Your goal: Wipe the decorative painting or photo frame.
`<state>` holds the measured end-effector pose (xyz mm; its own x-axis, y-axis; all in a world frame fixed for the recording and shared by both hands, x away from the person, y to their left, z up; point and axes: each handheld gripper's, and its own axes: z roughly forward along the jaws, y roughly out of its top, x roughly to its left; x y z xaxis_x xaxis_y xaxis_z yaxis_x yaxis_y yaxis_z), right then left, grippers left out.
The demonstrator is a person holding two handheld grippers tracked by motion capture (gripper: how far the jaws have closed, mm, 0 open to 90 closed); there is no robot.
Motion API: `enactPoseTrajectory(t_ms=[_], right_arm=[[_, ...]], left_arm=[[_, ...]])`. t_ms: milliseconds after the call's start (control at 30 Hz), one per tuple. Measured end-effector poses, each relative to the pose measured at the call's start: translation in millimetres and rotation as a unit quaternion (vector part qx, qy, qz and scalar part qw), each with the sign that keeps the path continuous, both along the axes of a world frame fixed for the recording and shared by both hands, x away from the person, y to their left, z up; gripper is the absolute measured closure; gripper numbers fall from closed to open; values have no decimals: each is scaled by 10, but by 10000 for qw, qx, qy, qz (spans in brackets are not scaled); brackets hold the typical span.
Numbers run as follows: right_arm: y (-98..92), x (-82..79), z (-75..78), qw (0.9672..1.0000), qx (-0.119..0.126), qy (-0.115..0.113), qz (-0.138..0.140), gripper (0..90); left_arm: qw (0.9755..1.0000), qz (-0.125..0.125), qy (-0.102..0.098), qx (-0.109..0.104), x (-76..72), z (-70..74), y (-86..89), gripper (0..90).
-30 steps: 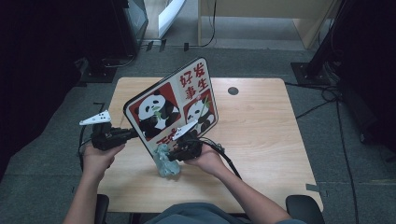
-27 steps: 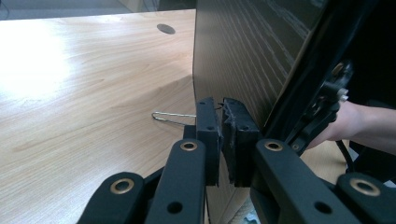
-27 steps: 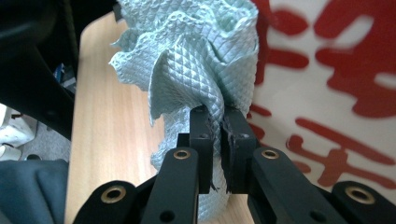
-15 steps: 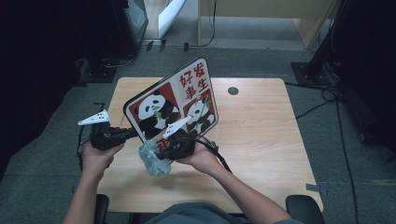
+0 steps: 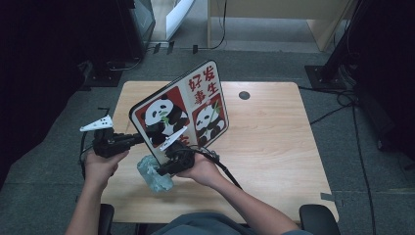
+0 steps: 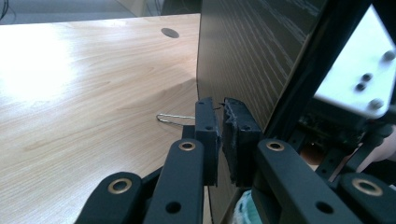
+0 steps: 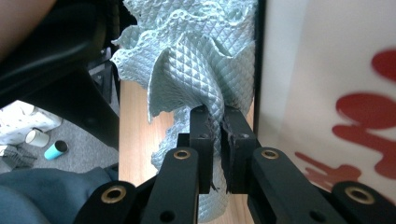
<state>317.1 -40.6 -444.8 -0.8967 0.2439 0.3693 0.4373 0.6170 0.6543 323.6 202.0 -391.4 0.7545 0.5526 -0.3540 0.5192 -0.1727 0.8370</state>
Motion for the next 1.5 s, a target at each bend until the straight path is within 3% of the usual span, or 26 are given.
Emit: enactPoseTrajectory(t_ms=[100, 400, 667, 1000, 1500], right_arm=[[-11, 18, -53, 10000, -64, 67, -23, 845], [-92, 34, -102, 9996, 43, 242, -114, 846], [-44, 4, -164, 9997, -131, 189, -105, 848], [-166, 71, -59, 9995, 80, 127, -291, 849], [-165, 84, 41, 9995, 78, 29, -292, 850]], left_arm=[[10000, -10, -3, 6, 0, -1, -3, 848], [10000, -48, -22, 14, -1, -1, -14, 848], [10000, -44, -34, 4, -5, 1, -10, 848], [10000, -62, -26, 1, -10, 0, -15, 850], [10000, -64, -3, 12, -15, -1, -16, 849]])
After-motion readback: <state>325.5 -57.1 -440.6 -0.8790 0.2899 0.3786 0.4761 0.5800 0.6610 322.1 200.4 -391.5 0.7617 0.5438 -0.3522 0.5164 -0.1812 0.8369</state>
